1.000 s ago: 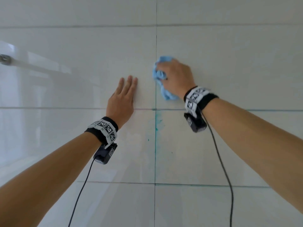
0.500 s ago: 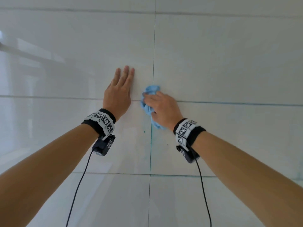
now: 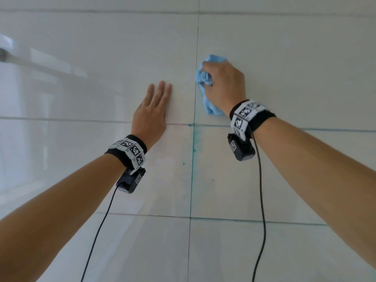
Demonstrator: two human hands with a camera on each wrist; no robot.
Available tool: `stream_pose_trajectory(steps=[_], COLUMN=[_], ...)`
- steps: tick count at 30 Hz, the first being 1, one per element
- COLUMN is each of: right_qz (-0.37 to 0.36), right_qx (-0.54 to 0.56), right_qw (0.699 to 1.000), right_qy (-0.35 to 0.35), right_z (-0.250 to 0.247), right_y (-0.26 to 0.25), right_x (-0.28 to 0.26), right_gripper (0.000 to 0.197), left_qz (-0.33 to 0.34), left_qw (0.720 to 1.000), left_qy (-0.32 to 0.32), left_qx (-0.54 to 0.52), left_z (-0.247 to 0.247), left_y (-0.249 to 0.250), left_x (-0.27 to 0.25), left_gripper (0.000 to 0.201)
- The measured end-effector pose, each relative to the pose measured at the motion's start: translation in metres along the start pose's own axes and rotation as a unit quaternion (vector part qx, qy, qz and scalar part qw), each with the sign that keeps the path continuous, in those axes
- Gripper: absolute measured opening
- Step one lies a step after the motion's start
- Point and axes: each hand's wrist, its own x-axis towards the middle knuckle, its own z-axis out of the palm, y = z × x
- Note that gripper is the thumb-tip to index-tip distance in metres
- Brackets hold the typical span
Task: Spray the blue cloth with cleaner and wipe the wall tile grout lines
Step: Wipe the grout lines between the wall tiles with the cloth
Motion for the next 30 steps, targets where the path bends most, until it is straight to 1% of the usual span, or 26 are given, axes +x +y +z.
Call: stream_pose_trajectory(steps=[4, 6, 7, 9, 10, 12, 14, 15, 16, 18, 19, 20, 21, 23, 24, 25, 27, 28, 30], right_qz=[-0.031, -0.061, -0.074, -0.078, -0.068, -0.025, 0.044, 0.089, 0.134, 0.213, 0.245, 0.274, 0.307, 0.374, 0.398, 0.421, 0.464, 0.483, 0.505], right_qx=[0.013, 0.019, 0.027, 0.047, 0.048, 0.048, 0.084, 0.128, 0.185, 0.3, 0.346, 0.388, 0.429, 0.482, 0.497, 0.503, 0.503, 0.497, 0.485], right_qw=[0.998, 0.996, 0.994, 0.992, 0.991, 0.986, 0.977, 0.968, 0.954, 0.91, 0.885, 0.857, 0.826, 0.766, 0.744, 0.726, 0.7, 0.692, 0.683], right_qy=[-0.055, -0.064, -0.07, -0.091, -0.106, -0.158, -0.191, -0.195, -0.194, -0.19, -0.193, -0.198, -0.201, -0.202, -0.204, -0.206, -0.203, -0.202, -0.207], right_z=[0.024, 0.03, 0.031, 0.028, 0.025, 0.012, -0.002, -0.009, -0.017, -0.034, -0.041, -0.048, -0.055, -0.07, -0.078, -0.085, -0.097, -0.102, -0.11], right_y=[-0.016, -0.024, -0.026, -0.029, -0.032, -0.039, -0.046, -0.05, -0.054, -0.062, -0.066, -0.07, -0.075, -0.085, -0.091, -0.097, -0.109, -0.114, -0.122], right_x=[-0.064, -0.1, -0.117, -0.14, -0.146, -0.151, -0.154, -0.159, -0.166, -0.187, -0.201, -0.217, -0.235, -0.272, -0.29, -0.308, -0.343, -0.359, -0.384], right_gripper=[0.037, 0.044, 0.045, 0.042, 0.039, 0.025, 0.013, 0.013, 0.015, 0.023, 0.028, 0.031, 0.032, 0.032, 0.032, 0.032, 0.027, 0.024, 0.019], left_qz=[-0.013, -0.022, -0.026, -0.033, -0.034, -0.037, -0.061, -0.078, -0.093, -0.116, -0.136, -0.162, -0.19, -0.233, -0.246, -0.255, -0.263, -0.266, -0.277], left_qw=[1.0, 0.999, 0.999, 0.997, 0.995, 0.991, 0.984, 0.979, 0.976, 0.966, 0.957, 0.942, 0.925, 0.888, 0.875, 0.867, 0.858, 0.856, 0.854], left_qy=[-0.007, -0.025, -0.04, -0.074, -0.093, -0.126, -0.156, -0.157, -0.144, -0.105, -0.102, -0.116, -0.14, -0.184, -0.206, -0.228, -0.279, -0.3, -0.32], left_qx=[-0.005, -0.005, -0.005, -0.004, -0.006, -0.021, -0.067, -0.101, -0.136, -0.205, -0.237, -0.268, -0.3, -0.352, -0.362, -0.363, -0.343, -0.328, -0.302], left_z=[-0.003, -0.008, -0.012, -0.021, -0.027, -0.041, -0.057, -0.064, -0.071, -0.084, -0.091, -0.1, -0.112, -0.139, -0.149, -0.158, -0.169, -0.172, -0.177], left_y=[0.004, 0.008, 0.01, 0.011, 0.011, 0.017, 0.032, 0.041, 0.051, 0.075, 0.088, 0.103, 0.117, 0.147, 0.16, 0.171, 0.188, 0.194, 0.201], left_x=[0.0, 0.002, 0.002, 0.004, 0.005, -0.001, -0.021, -0.038, -0.061, -0.113, -0.14, -0.166, -0.191, -0.237, -0.259, -0.279, -0.313, -0.327, -0.35], left_gripper=[0.068, 0.068, 0.07, 0.072, 0.073, 0.069, 0.061, 0.056, 0.05, 0.037, 0.03, 0.022, 0.02, 0.031, 0.039, 0.046, 0.055, 0.056, 0.051])
